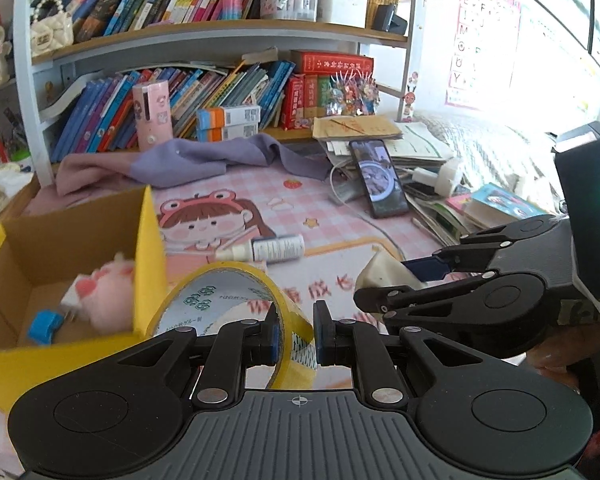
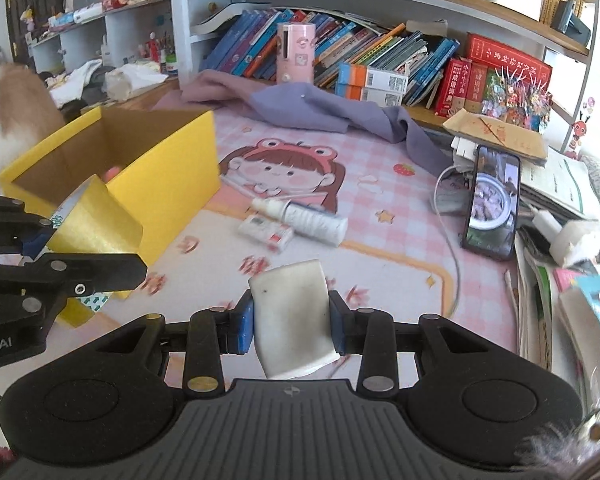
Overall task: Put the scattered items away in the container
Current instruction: 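Carry the tape roll and cream block with both grippers over the yellow box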
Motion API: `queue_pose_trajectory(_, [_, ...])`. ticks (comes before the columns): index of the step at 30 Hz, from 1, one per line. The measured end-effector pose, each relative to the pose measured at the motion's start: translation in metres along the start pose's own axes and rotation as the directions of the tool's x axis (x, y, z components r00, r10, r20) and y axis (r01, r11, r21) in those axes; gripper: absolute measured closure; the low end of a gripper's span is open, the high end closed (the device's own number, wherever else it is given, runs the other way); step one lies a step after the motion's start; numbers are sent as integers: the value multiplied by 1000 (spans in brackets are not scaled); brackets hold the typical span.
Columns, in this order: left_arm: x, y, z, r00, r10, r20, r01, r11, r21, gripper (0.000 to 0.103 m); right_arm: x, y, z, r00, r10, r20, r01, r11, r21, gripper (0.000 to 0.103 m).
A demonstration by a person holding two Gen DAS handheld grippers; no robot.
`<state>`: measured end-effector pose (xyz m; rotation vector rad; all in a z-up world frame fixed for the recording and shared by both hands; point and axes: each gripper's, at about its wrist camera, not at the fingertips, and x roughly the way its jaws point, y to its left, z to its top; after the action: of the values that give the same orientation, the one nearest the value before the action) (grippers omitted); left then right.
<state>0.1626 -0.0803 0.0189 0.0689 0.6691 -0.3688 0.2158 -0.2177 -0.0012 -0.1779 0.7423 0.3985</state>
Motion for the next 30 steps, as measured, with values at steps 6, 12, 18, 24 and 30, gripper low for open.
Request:
queue_pose_trajectory(6, [-33,10,-22,999,-37,33,37,999,13,89,-24,36,-22,1000,-30,6,30,1000,10,69])
queue_pose_trajectory(12, [-61,20,-42,998,-44,48,43,999,29,89,-42,72,-34,999,-36,32,36,999,8,69])
queue_pose_trajectory(18, [-89,40,-54,996,-3,88,3,1000,3,89,-50,106,-30,998,-7,55,9,999,-41,69])
queue_pose_trajectory(24, [-111,63,-67,993,50,108,-45,998,-46,89,-48,137,-23,998,38,60,-31,994,-101,69])
queue_pose_trajectory(30, [-128,88,-80,987,120,105,-107,987,-121,89,-42,167,-15,994,99,52,-89,982,-165,69])
